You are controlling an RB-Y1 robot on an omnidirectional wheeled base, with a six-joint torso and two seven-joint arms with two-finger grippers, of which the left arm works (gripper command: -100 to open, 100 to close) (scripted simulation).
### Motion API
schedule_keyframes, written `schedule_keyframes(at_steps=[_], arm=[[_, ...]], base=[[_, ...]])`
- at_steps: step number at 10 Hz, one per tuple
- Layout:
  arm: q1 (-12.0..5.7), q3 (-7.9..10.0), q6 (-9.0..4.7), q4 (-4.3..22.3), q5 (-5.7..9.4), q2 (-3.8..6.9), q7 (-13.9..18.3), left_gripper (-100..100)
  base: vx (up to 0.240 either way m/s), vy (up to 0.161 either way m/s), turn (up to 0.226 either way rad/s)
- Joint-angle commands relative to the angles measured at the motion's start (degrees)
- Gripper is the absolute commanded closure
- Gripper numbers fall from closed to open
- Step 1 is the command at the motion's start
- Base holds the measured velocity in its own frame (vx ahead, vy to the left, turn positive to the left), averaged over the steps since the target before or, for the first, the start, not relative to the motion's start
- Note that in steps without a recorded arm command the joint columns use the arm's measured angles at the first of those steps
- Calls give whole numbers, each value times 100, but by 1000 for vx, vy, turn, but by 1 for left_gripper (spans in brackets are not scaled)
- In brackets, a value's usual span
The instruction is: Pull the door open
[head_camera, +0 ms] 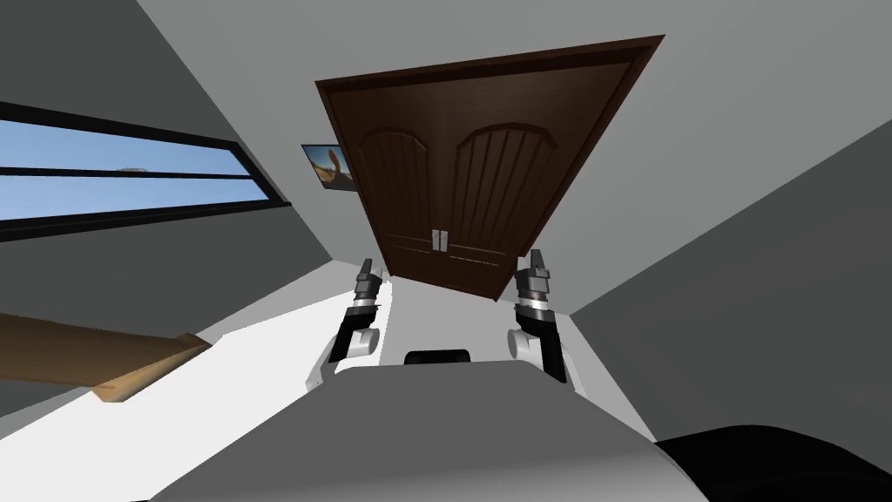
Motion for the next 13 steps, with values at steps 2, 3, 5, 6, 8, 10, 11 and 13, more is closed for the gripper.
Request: schedule_keyframes(at_steps=[2, 3, 5, 6, 8, 10, 11, 13], arm=[[-155, -27, 70, 281, 13, 59, 60, -100], [-281, -54, 119, 505, 20, 94, 100, -100], [-408, -80, 169, 730, 26, 128, 140, -100], [-472, -94, 193, 843, 29, 145, 161, -100], [-599, -120, 243, 1068, 36, 176, 201, -100], [-726, -147, 292, 1294, 42, 208, 241, -100], [-790, -161, 317, 1406, 45, 223, 261, -100], [-914, -187, 365, 1624, 51, 251, 300, -100]], base=[[102, 1, -64], [151, -21, -105], [128, 4, -72], [104, 9, -65], [104, 11, -57], [100, 4, -61], [84, -8, -68], [106, 0, -68]])
